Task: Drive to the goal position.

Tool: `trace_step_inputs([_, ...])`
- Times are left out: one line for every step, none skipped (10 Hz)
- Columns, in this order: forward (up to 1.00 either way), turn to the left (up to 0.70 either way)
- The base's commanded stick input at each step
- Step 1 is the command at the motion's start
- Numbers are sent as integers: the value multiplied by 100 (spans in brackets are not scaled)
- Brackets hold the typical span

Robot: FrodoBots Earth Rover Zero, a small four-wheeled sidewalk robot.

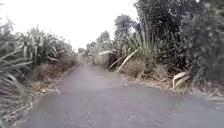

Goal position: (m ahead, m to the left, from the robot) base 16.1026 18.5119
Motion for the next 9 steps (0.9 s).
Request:
trace_step_inputs([0,68])
trace_step_inputs([0,69])
trace_step_inputs([0,68])
trace_step_inputs([0,67])
trace_step_inputs([0,67])
trace_step_inputs([0,66])
trace_step_inputs([0,66])
trace_step_inputs([0,66])
trace_step_inputs([0,66])
